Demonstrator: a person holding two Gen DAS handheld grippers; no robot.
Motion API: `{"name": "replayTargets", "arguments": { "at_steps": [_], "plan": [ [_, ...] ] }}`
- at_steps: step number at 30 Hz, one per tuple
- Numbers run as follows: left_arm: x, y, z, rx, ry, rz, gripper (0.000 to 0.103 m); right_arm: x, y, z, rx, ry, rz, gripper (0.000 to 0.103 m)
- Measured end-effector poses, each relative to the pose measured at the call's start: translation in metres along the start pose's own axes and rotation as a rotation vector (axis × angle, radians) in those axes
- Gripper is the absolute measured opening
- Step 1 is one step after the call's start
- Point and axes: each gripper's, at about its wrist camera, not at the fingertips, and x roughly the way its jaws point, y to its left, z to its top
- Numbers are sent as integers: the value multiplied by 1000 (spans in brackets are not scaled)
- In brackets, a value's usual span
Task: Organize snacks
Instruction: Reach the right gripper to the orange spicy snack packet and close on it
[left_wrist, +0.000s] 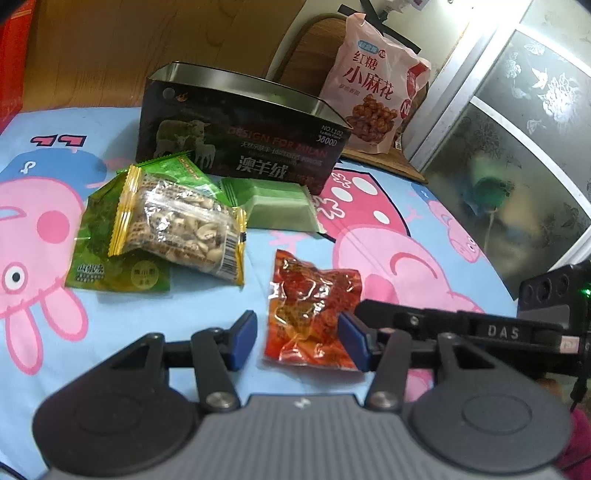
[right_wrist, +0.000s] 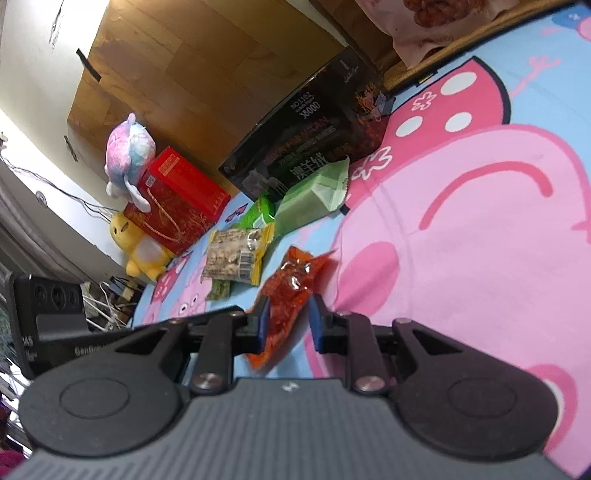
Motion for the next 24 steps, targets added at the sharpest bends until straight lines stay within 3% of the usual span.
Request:
{"name": "replayTargets", "arguments": {
  "at_steps": [8,11,13,14,18,24],
  "plan": [
    [-1,-7,-4,22,-8,38,47,12,3,5,-6,4,8,26],
    [-2,-6,-5,21,-16,60,36,13,5,3,-10,-3,3,25],
    [-2,-3,-5,11,-12,65,19,16,7,1,-15,25,13,21],
    [-2,-1,-6,3,-15,65,18,18,8,0,-11,34,18,18],
    [-9,4,-9,-15,-30,5,15,20,11,-5,21,58,68,12],
    [-26,6,-2,-34,-85,-40,13,15,24,1,43,31,119,12]
  ]
}}
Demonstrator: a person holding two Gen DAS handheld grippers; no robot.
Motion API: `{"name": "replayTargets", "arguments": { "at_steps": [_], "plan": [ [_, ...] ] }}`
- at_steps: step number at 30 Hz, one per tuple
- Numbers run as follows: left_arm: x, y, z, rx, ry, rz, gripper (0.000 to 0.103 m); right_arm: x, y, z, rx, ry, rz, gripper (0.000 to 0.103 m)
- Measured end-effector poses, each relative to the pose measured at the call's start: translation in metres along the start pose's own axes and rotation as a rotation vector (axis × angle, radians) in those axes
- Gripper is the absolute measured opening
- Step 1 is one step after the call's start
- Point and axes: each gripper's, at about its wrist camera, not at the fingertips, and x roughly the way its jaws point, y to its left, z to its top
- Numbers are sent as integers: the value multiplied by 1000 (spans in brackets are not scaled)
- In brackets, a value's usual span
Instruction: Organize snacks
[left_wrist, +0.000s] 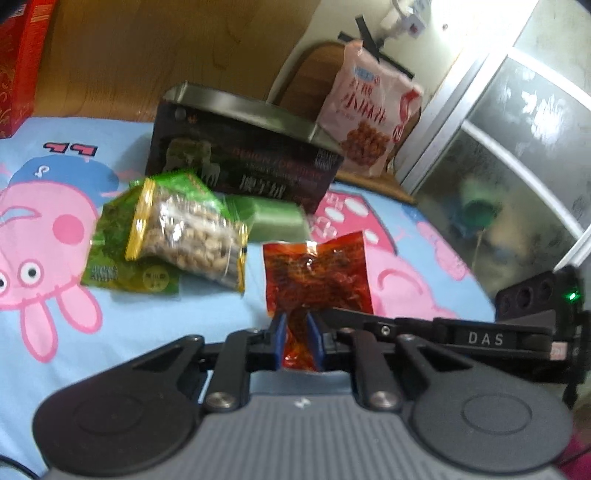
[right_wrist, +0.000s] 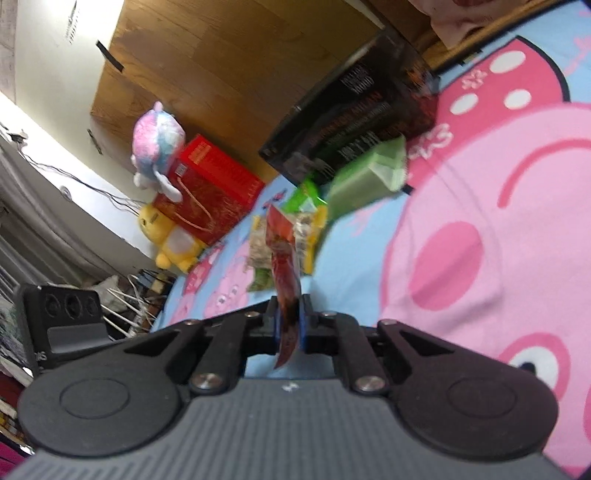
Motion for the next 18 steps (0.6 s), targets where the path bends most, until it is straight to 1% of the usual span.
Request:
{"name": "replayTargets", "arguments": {
  "at_steps": [4,8,10,13,16,17,18],
  "plan": [
    [-9,-4,27,18,-55,-6,13,4,4,21,40,-20,67,12],
    [-7,-16,72,80,-130,29,12,13,18,60,-9,-70,87,12],
    [2,-21,100,105,-170,51,12,21,25,86,-57,-112,77,12],
    [22,-20,136,110,-198,89,12,39,24,120,-73,-144,58,12],
    [47,-14,163,92,-205,115,12,65,14,148,-51,-128,35,12],
    [54,-11,168,87,-198,118,13,74,11,152,-47,-120,26,12],
    [62,-8,171,84,-190,125,11,84,9,156,-51,-107,12,14]
  ]
}}
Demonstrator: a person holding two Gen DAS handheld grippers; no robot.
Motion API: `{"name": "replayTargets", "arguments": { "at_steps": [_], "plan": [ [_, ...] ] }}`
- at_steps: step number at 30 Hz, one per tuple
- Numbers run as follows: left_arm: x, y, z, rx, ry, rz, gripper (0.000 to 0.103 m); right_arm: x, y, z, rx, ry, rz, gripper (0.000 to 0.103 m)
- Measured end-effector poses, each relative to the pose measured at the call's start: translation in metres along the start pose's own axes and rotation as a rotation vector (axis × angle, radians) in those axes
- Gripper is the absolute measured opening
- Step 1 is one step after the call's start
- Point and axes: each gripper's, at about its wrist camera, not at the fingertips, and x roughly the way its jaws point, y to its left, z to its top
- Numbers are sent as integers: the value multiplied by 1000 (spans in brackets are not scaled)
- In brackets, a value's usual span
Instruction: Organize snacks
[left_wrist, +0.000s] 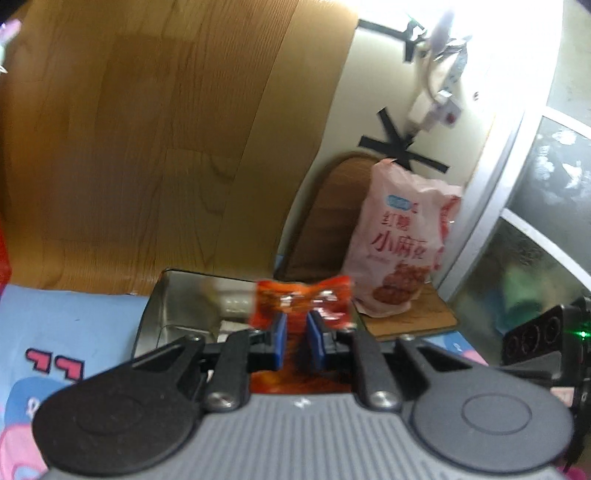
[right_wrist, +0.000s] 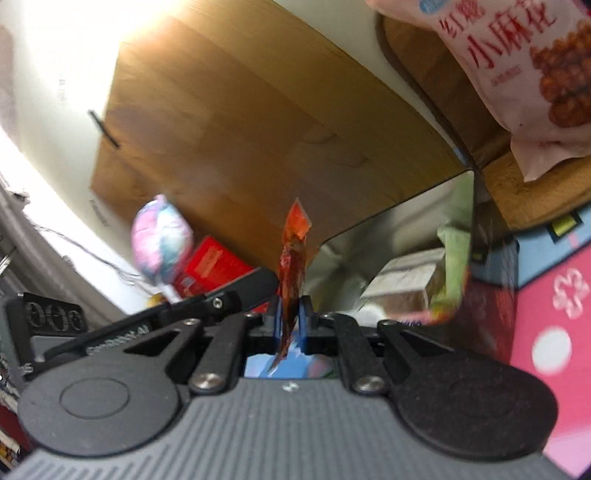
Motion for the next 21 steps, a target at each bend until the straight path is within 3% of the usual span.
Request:
{"name": "replayTargets", "arguments": {
  "at_steps": [1,4,6,7,10,13,16,19,21],
  "plan": [
    [7,2,1,-3,-3,22,8,10,-1,1,-4,2,-31,9],
    [15,12,7,-20,-31,74,18,19,6,6,-58,-37,-78,18],
    [15,20,9,-56,-23,109,19,17,12,7,-113,-69,-150,43],
    [11,26,7,-78,-21,100,20,11,16,5,-138,-101,-173,46],
    [-8,37,-4,-94,-38,98,25,-15,27,-10,-219,-177,-198,48],
    [-29,48,-25,-111,-30,114,27,-41,33,-41,-272,-195,-213,49],
    [-49,66,-52,-152,-7,139,30,-47,38,-83,-334,-118,-226,53],
    [-59,74,-82,-173,42,177,30,-32,36,-110,-359,23,-240,57],
    [-64,73,-96,-185,64,149,28,-18,33,-120,-334,98,-254,57]
  ]
}}
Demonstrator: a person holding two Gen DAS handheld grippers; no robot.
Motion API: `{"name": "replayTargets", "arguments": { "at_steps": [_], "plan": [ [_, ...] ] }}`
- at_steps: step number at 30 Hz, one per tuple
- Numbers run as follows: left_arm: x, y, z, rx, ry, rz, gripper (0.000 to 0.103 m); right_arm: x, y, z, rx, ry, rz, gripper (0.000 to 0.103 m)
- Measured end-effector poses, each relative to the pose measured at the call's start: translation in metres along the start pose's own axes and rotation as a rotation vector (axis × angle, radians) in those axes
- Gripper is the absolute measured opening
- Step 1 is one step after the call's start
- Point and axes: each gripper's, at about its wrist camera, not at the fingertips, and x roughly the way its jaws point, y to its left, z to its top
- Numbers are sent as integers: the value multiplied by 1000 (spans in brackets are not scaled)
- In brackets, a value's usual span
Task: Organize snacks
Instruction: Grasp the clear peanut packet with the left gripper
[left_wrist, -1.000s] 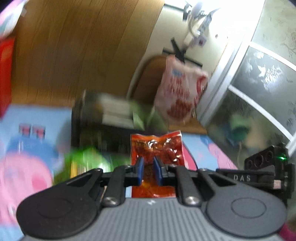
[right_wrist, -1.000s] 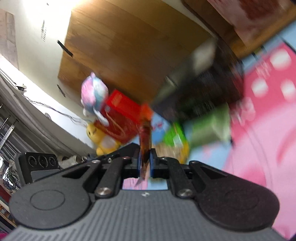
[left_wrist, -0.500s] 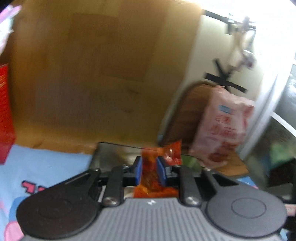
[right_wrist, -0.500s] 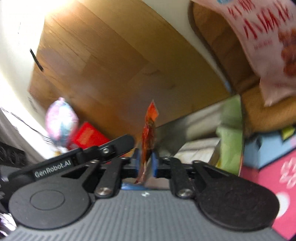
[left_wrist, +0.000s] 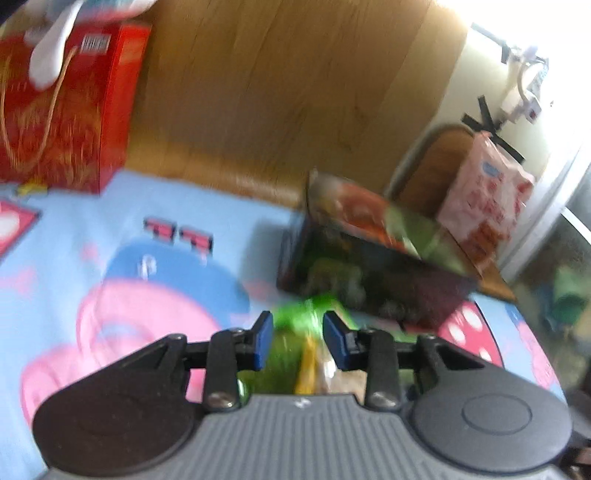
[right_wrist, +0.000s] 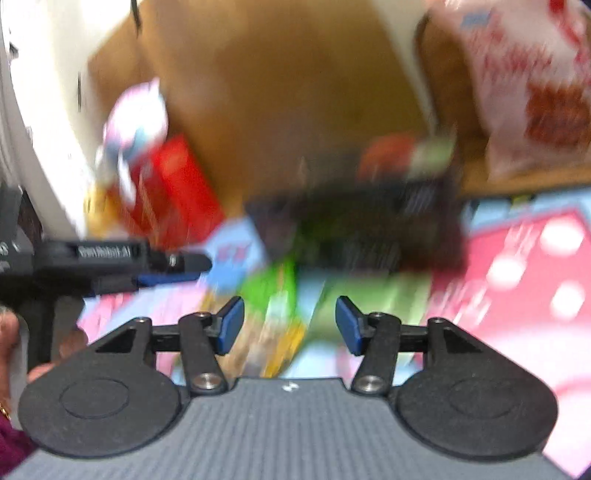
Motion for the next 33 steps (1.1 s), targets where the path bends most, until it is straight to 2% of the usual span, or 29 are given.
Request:
{"name": "replayTargets", "arguments": {
  "at_steps": [2,3,4,5,8,14,20,25,28,29,30,33],
  "plan": [
    [-3,-5,-10,33,11,-3,28,7,3,-4,18,13,3,57],
    [-2,-10,-13,55,20,7,23,9,5,-3,16,18,-4,57],
    [0,-14,-16,70,34,24,22,10,8,-3,16,23,-6,55],
    [2,-16,-18,73,43,29,22,12,8,-2,31,42,6,43],
    [-3,-19,-29,65,63,22,15,1,14,-11,52,68,19,38],
    [-45,-25,-77,90,79,-37,15,-51,47,-57,-91,73,-1,38],
    [-92,-43,-132,152,69,-48,18,-96,61,-104,-127,40,26,40],
    [-116,-53,-167,200,76,-57,29,-114,71,-130,-160,-6,-6,54],
    [-121,-49,-171,171,86,-70,34,-116,78,-141,-196,-53,-45,72],
    [-122,-46,-171,158,86,-66,35,-116,82,-143,-225,-67,-66,83],
    [-123,-44,-170,148,80,-57,36,-118,86,-147,-255,-88,-86,89],
    [-130,-39,-171,143,50,-17,39,-121,93,-155,-355,-154,-148,95]
  ]
}}
